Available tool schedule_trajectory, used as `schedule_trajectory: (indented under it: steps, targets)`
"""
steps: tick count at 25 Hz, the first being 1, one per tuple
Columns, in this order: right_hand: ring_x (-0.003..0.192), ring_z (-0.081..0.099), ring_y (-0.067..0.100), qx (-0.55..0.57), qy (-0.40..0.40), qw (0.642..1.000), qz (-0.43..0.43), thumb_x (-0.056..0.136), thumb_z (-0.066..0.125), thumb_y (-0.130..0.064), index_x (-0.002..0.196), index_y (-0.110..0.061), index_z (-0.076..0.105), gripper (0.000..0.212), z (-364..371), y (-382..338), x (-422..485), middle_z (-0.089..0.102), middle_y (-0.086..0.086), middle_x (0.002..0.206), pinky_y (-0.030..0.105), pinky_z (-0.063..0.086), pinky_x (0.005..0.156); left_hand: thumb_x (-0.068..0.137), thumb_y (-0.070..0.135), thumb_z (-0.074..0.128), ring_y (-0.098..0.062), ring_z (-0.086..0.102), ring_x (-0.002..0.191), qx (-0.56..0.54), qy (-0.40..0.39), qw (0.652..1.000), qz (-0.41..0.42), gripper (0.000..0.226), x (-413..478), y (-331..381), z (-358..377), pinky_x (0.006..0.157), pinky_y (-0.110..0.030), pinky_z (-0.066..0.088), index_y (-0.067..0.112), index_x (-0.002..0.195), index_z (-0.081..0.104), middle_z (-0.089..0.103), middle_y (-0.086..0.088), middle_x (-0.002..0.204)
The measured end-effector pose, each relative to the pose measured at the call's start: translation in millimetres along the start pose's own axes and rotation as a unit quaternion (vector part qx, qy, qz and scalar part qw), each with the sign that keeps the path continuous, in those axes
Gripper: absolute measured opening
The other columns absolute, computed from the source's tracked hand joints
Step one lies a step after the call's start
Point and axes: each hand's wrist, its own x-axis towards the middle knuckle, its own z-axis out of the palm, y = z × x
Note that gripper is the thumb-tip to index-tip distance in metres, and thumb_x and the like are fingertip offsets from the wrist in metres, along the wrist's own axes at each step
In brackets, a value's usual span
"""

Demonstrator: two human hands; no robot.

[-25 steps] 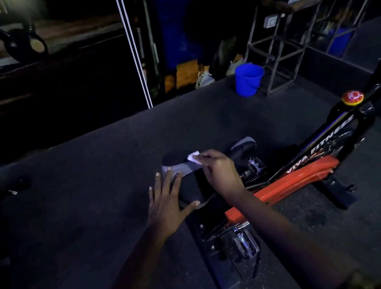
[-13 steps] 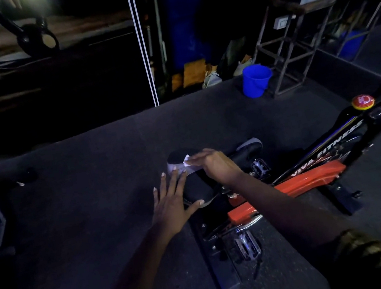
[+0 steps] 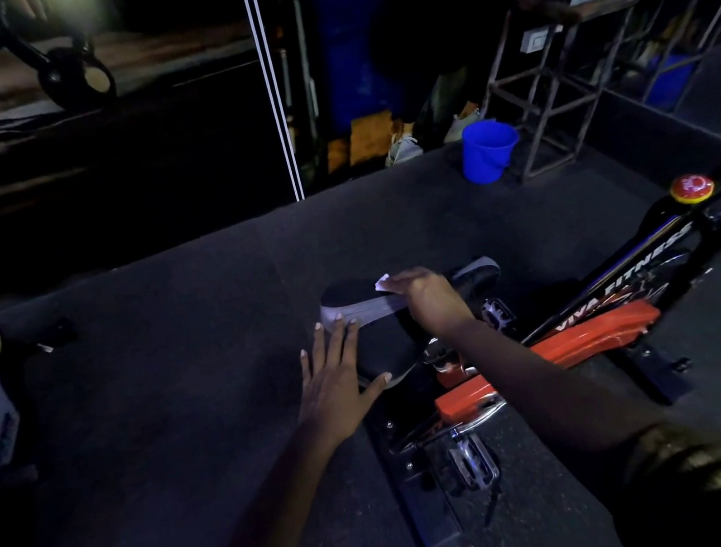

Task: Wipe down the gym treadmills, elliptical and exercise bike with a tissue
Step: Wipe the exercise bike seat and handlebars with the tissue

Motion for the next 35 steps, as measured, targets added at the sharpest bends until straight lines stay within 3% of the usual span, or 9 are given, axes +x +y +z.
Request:
schedule_trajectory:
  steps: [4,9,15,21,26,29,31,33,35]
  targets:
    - [0.089,0.066,0.024,-0.006,0.086,0.995,-0.054,0.068,0.052,-0.006,0.106,-0.013,0.071,0.043,9,-8,-41,0.070,0.005,0.104,0.021,0.047,0.082,0.095,0.054,0.039,-0.017,-0.017,0.145,0.008,0.019,1.000,0.017,0.078,-4,6,3,0.117,-0.043,-0.007,0.022,0.152,-0.004,-0.013,0.007,0.159]
    - [0.090,0.065,0.019,0.017,0.097,0.989,-0.110,0.071,0.059,-0.009,0.107,-0.013,0.070,0.037,5,-4,-94,0.069,0.003,0.106,0.020,0.046,0.085,0.083,0.064,0.005,-0.009,-0.019,0.142,0.005,0.063,0.996,0.062,0.079,12,22,2,0.114,-0.036,-0.012,0.025,0.151,-0.005,-0.014,0.010,0.157]
    - [0.102,0.061,0.027,0.041,0.246,0.957,0.152,0.071,0.051,-0.004,0.114,-0.010,0.067,0.047,-27,60,-67,0.066,0.010,0.112,0.025,0.045,0.091,0.079,0.064,-0.007,-0.017,-0.006,0.147,0.106,0.034,0.986,0.122,0.086,64,39,1,0.117,-0.041,-0.006,0.021,0.153,0.004,0.001,0.001,0.161]
    - [0.092,0.062,0.027,0.101,0.296,0.924,0.221,0.074,0.061,0.014,0.122,-0.007,0.062,0.052,16,33,-76,0.061,0.015,0.108,0.024,0.047,0.077,0.092,0.055,0.024,-0.025,0.044,0.133,0.186,0.078,0.970,0.136,0.065,65,35,23,0.108,-0.051,0.033,0.016,0.137,0.050,0.047,-0.008,0.144]
    - [0.091,0.059,0.014,0.153,0.303,0.926,0.163,0.069,0.057,0.019,0.121,-0.013,0.063,0.062,44,2,-95,0.062,0.009,0.105,0.014,0.043,0.079,0.092,0.054,0.027,-0.026,0.045,0.133,0.191,0.104,0.966,0.138,0.063,65,36,25,0.107,-0.051,0.035,0.016,0.136,0.051,0.048,-0.008,0.143]
    - [0.092,0.055,0.009,0.148,0.354,0.907,0.174,0.076,0.048,0.005,0.113,-0.009,0.067,0.045,3,25,-80,0.065,0.010,0.105,0.006,0.037,0.081,0.093,0.054,0.025,-0.026,0.043,0.134,0.196,0.104,0.965,0.138,0.063,65,35,25,0.109,-0.051,0.033,0.016,0.136,0.051,0.046,-0.008,0.144]
    - [0.096,0.057,0.011,0.141,0.311,0.923,0.176,0.083,0.047,-0.006,0.112,-0.007,0.067,0.036,-24,40,-59,0.065,0.008,0.110,0.009,0.041,0.084,0.093,0.055,0.025,-0.026,0.043,0.134,0.196,0.107,0.964,0.141,0.064,66,35,25,0.109,-0.051,0.032,0.016,0.136,0.051,0.046,-0.009,0.144]
    - [0.098,0.061,0.023,0.025,0.212,0.973,0.082,0.075,0.053,-0.008,0.108,-0.011,0.069,0.037,-31,50,-43,0.066,0.006,0.110,0.026,0.052,0.082,0.093,0.055,0.024,-0.026,0.042,0.134,0.194,0.107,0.965,0.142,0.064,66,33,26,0.109,-0.051,0.032,0.016,0.136,0.051,0.046,-0.009,0.144]
    - [0.095,0.062,0.029,-0.078,0.157,0.984,0.014,0.068,0.063,-0.005,0.106,-0.013,0.070,0.039,-26,72,-40,0.068,0.005,0.106,0.030,0.055,0.075,0.093,0.055,0.024,-0.026,0.042,0.135,0.192,0.100,0.966,0.140,0.064,66,33,26,0.109,-0.050,0.032,0.016,0.136,0.051,0.046,-0.009,0.145]
